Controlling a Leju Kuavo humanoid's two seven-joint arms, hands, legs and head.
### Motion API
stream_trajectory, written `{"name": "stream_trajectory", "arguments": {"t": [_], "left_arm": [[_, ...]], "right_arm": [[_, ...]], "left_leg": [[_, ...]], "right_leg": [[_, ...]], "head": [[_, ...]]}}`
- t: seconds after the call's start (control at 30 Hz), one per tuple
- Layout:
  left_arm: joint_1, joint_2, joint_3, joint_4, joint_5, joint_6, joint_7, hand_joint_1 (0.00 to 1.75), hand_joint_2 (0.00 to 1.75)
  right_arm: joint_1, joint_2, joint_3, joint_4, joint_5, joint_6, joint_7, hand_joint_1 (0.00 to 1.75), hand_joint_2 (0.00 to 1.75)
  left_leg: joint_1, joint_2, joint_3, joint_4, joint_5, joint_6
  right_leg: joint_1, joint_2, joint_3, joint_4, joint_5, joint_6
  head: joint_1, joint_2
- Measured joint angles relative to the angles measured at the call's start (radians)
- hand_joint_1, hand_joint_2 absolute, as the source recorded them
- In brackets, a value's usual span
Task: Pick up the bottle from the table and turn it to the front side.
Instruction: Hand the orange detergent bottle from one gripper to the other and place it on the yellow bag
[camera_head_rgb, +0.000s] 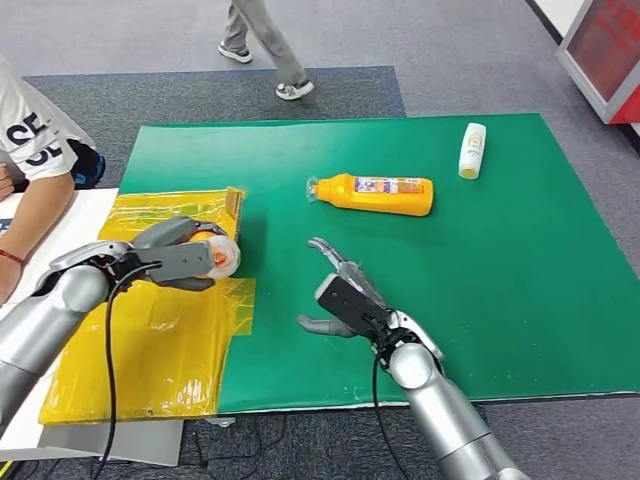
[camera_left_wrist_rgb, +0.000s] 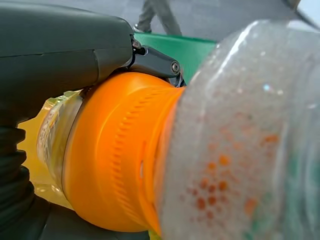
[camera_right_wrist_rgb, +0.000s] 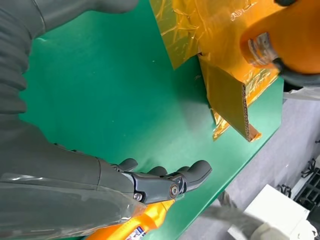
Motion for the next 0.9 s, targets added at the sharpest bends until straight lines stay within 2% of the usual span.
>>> {"name": "stream_trajectory", "arguments": {"t": [0.07,0.17,0.3,0.4,0.53,0.63,0.77,0.9], "left_arm": [[-0.05,0.002,-0.045,0.043,0.029,-0.076,-0.008,1.75,1.75],[-0.134,0.025,-0.123,0.102,0.156,-0.24,-0.053,1.75,1.75],[-0.242,0.085,-0.251,0.164,0.422,-0.422,-0.078,1.75,1.75],[-0.291,0.131,-0.329,0.199,0.642,-0.497,-0.061,1.75,1.75],[-0.321,0.178,-0.419,0.241,0.832,-0.495,-0.052,1.75,1.75],[-0.324,0.193,-0.463,0.281,0.889,-0.452,-0.053,1.75,1.75],[-0.329,0.189,-0.51,0.337,0.842,-0.352,-0.039,1.75,1.75],[-0.351,0.148,-0.545,0.392,0.753,-0.256,-0.031,1.75,1.75]], "right_arm": [[-0.001,0.0,0.0,0.0,0.002,0.007,-0.001,0.0,1.75],[-0.012,0.002,0.004,0.007,-0.005,0.023,-0.011,0.0,1.75],[-0.045,0.006,0.03,0.029,-0.031,0.034,-0.026,0.0,1.75],[-0.072,0.012,0.06,0.049,-0.055,0.044,-0.034,0.0,1.75],[-0.102,0.019,0.101,0.067,-0.078,0.043,-0.035,0.0,1.75],[-0.112,0.019,0.125,0.074,-0.088,0.037,-0.032,0.0,1.75],[-0.116,0.019,0.144,0.079,-0.093,0.02,-0.021,0.0,1.75],[-0.116,0.019,0.151,0.081,-0.086,-0.005,-0.009,0.0,1.75]], "left_leg": [[0.0,0.0,0.0,0.0,0.0,0.0],[0.0,0.0,-0.001,0.0,0.0,0.0],[0.0,0.002,-0.001,0.0,0.0,-0.001],[0.0,0.002,-0.001,0.0,0.001,-0.001],[0.0,0.002,-0.001,0.0,0.001,-0.001],[0.0,0.002,-0.001,0.0,0.001,-0.001],[0.0,0.002,-0.001,0.0,0.001,-0.001],[0.0,0.0,0.0,0.0,0.001,-0.001]], "right_leg": [[0.0,0.0,0.0,0.0,0.0,0.0],[0.0,0.0,-0.001,0.001,0.0,0.0],[0.0,0.003,-0.002,0.002,0.0,0.0],[0.0,0.003,-0.003,0.003,0.0,0.0],[0.0,0.003,-0.003,0.003,0.0,-0.001],[0.0,0.002,-0.003,0.003,0.0,0.0],[0.0,0.002,-0.003,0.003,0.001,-0.001],[0.0,0.0,0.0,0.003,0.0,-0.001]], "head": [[0.0,0.0],[0.0,0.0],[0.0,0.0],[0.0,0.0],[0.0,0.0],[0.0,0.0],[0.0,0.0],[0.0,0.0]]}}
